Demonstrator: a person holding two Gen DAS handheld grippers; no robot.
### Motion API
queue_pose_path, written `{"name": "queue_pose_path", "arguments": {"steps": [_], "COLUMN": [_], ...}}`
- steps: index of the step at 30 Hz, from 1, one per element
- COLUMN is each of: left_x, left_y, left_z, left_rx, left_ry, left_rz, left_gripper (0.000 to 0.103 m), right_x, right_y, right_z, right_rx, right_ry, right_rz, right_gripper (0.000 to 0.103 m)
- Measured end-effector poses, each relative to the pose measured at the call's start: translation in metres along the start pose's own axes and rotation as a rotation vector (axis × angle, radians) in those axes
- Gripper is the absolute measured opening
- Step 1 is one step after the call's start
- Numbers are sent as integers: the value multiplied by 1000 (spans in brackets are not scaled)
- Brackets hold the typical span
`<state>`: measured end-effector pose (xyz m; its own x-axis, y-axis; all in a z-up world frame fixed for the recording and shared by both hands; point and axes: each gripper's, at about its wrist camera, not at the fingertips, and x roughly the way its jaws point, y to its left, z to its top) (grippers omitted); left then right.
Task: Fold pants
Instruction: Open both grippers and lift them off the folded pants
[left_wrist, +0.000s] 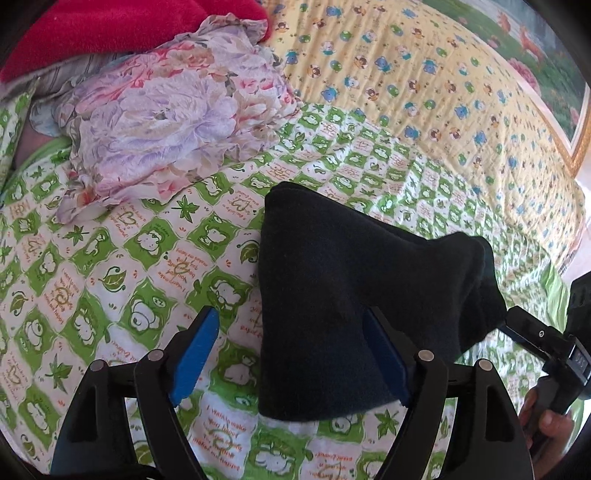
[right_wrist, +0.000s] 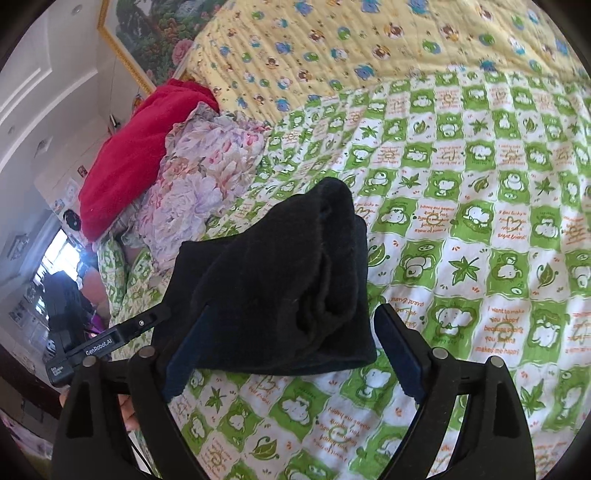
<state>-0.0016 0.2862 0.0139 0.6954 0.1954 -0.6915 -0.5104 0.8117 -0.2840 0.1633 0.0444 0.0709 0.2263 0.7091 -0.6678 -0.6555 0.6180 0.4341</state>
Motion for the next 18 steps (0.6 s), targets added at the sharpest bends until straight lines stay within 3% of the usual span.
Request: {"name": "queue_pose_path", "arguments": {"steps": [7, 18], "left_x": [-18, -34], "left_y": [-6, -6], "left_z": [-18, -34], "left_rx": [72, 107], "left_ry": [-7, -11], "left_rz": [44, 79], "left_gripper": [82, 82], "right_x": [-9, -8], "right_y": [19, 45], "right_z": [-16, -34], "right_rx": [-93, -245], "right_ry": [-2, 27], "right_rz": [-31, -36], "right_gripper": [90, 90]}}
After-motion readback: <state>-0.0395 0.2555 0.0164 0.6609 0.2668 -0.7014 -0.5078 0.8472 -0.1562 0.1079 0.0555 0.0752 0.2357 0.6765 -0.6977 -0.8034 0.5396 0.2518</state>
